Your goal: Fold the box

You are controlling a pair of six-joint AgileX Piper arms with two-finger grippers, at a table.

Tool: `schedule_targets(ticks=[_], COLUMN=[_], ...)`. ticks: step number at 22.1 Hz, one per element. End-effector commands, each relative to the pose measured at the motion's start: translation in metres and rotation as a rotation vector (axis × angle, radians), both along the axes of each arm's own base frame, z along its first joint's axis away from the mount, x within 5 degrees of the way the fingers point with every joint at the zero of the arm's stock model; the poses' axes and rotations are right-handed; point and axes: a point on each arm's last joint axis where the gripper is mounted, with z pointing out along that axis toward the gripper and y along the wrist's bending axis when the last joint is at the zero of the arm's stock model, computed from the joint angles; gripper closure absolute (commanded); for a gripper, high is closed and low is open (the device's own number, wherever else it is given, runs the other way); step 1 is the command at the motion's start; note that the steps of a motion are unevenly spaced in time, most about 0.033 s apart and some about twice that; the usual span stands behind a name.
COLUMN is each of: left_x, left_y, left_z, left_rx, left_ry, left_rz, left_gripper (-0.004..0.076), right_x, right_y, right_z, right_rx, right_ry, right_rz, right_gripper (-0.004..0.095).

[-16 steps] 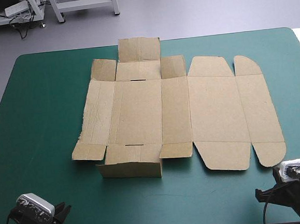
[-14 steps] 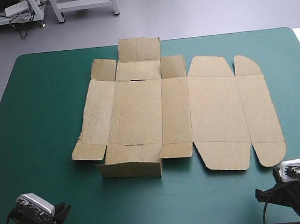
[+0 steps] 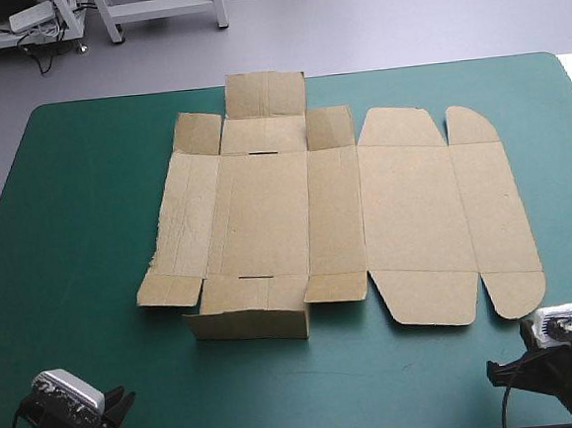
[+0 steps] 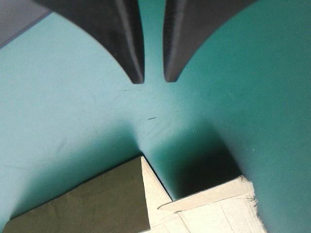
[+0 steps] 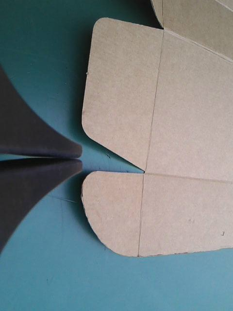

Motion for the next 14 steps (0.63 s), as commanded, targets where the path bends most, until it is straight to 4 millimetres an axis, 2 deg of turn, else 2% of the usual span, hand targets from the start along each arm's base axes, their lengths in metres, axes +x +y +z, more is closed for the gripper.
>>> schedule_targets(ticks=[1,5,6,7,8,9,10,11,12,13,14], left_x=[0.004,0.003,0.005,0.007,0.012,0.022,0.027,0.043,0.05,0.072,0.084], left_y=[-0.002,-0.003,-0.003,-0.003,-0.004,-0.006,-0.007,-0.01,-0.011,-0.014,-0.016], left_z=[0.014,0.035,0.055,0.067,0.092,0.116,0.126,0.147,0.155,0.171,0.177], left_rx=[-0.045,-0.087,-0.108,-0.119,-0.133,-0.145,-0.149,-0.152,-0.148,-0.132,-0.129], left_ry=[-0.085,-0.172,-0.24,-0.274,-0.328,-0.364,-0.376,-0.397,-0.404,-0.416,-0.414], left_rz=[0.0,0.0,0.005,0.009,0.015,0.019,0.021,0.028,0.032,0.053,0.064], left_gripper=[0.0664,0.0734,0.0734,0.0734,0.0734,0.0734,0.0734,0.0734,0.0734,0.0734,0.0734], right_x=[0.003,0.003,0.003,0.003,0.003,0.003,0.003,0.003,0.003,0.003,0.003], right_y=[0.0,0.0,0.0,0.0,0.0,0.0,0.0,0.0,0.0,0.0,0.0], right_z=[0.011,0.011,0.011,0.011,0.011,0.011,0.011,0.011,0.011,0.011,0.011], right_rx=[-0.002,-0.002,-0.002,-0.002,-0.002,-0.002,-0.002,-0.002,-0.002,-0.002,-0.002], right_ry=[-0.07,-0.07,-0.07,-0.07,-0.07,-0.07,-0.07,-0.07,-0.07,-0.07,-0.07], right_rz=[0.0,0.0,0.0,0.0,0.0,0.0,0.0,0.0,0.0,0.0,0.0], right_gripper=[0.0913,0.0913,0.0913,0.0913,0.0913,0.0913,0.0913,0.0913,0.0913,0.0913,0.0913])
